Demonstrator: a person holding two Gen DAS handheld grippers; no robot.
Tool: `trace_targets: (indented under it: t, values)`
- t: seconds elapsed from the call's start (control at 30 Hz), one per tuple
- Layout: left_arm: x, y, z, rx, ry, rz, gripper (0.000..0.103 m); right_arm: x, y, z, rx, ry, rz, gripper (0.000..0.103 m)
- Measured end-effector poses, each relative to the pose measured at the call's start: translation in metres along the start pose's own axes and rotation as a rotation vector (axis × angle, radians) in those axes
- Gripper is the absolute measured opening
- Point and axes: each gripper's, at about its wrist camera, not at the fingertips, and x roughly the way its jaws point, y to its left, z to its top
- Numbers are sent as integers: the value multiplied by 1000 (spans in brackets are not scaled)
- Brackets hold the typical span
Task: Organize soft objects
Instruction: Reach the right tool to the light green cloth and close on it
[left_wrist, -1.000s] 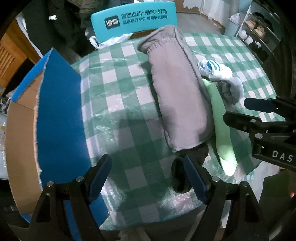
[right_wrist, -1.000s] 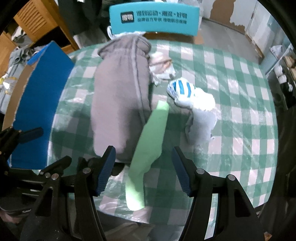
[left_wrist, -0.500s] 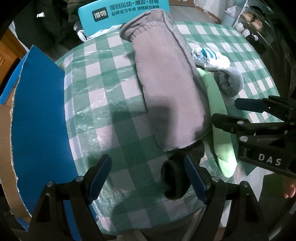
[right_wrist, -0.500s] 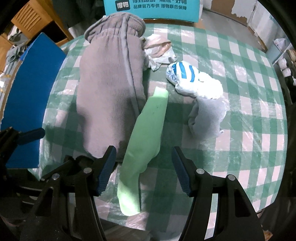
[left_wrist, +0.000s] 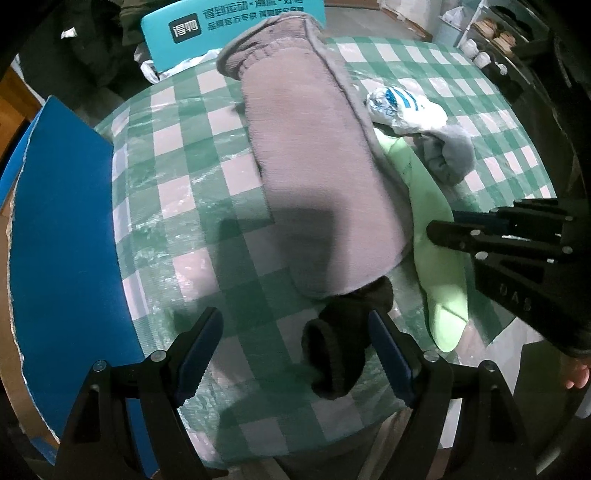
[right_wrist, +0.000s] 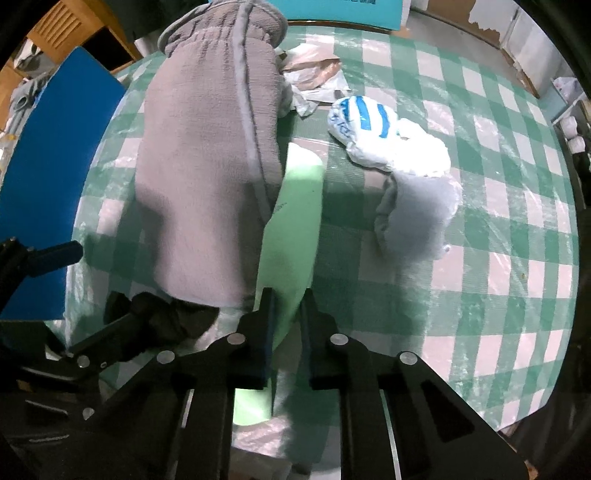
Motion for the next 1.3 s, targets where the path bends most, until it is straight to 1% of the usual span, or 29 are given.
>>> trace_targets:
  t: [0.13,0.23,0.33,0.5,0.57,0.63,0.7,0.73,0.77,0.87,1.0,1.1,1.17,1.23,1.3]
  values:
    - [1,-5,-2,12,3,-11,83,-3,-10,-3,7,4,-36,12]
    - [5,-7,0,19,7,-17,88,-4,-21,-7,19,6,-60,11]
    - [7,-11,0,26,14,-22,88,-8,-35,-9,35,1,-81,11]
    - [12,-15,0,38,27,-22,88,-15,-48,-11,68,-18,-42,13]
    - [15,-17,1,41,33,-24,88,-18,-47,-10,66,-24,-22,32]
    - [19,-18,3,42,40,-27,88,-23,-46,-3,55,-31,-17,36]
    - [24,-19,4,41,49,-28,88,-24,-44,-3,46,-30,-13,43]
    - [28,-19,5,40,57,-29,88,-24,-41,-5,43,-30,-11,51]
    - [31,-19,5,38,63,-28,88,-24,-43,-7,37,-29,-10,54]
    - [36,-20,4,36,74,-25,88,-21,-40,-9,21,-17,-13,58]
    - [41,-19,6,29,75,-28,88,-12,-32,-9,13,7,-22,58]
    - [41,-17,5,24,74,-42,85,-8,-31,-8,6,15,-27,58]
    - [41,-18,4,32,71,-51,75,-7,-29,-7,-2,16,-30,58]
    - [42,-20,0,48,70,-45,69,6,-12,0,-6,18,-36,58]
    - [41,-23,-2,65,63,-49,61,11,-10,1,-6,22,-40,58]
